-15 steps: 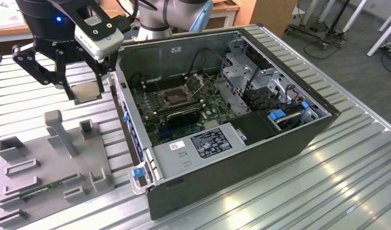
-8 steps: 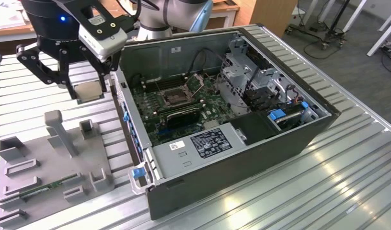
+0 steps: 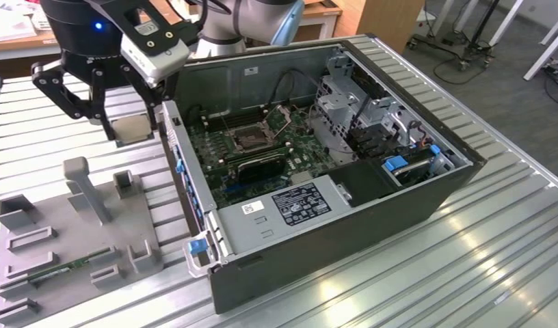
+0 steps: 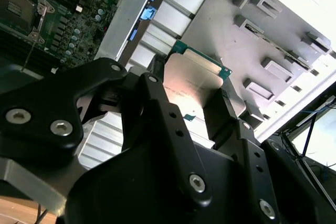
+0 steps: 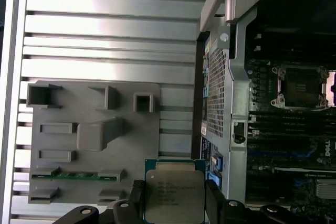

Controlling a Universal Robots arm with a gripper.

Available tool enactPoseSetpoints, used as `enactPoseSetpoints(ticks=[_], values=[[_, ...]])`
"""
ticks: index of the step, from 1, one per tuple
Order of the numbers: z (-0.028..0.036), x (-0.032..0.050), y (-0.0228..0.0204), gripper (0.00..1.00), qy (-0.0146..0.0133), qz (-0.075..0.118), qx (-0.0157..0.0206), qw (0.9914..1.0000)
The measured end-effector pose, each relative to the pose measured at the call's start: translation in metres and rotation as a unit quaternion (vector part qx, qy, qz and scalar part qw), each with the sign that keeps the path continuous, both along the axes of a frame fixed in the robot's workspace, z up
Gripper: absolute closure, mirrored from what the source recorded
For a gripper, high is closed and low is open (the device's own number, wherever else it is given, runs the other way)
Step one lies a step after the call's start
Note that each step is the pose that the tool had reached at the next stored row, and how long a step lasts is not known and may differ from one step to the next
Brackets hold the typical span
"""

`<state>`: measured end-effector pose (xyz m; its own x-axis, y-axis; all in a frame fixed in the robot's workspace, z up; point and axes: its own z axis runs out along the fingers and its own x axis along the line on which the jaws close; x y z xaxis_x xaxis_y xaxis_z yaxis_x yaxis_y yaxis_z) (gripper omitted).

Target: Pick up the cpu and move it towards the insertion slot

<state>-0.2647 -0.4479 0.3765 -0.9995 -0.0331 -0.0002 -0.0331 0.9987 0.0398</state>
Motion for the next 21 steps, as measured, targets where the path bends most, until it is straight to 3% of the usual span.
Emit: enactPoseSetpoints(ticks=[21], values=[[0.0000, 0.0208, 0.0000, 0.45, 0.0000, 0.000, 0.0000, 1.00000]])
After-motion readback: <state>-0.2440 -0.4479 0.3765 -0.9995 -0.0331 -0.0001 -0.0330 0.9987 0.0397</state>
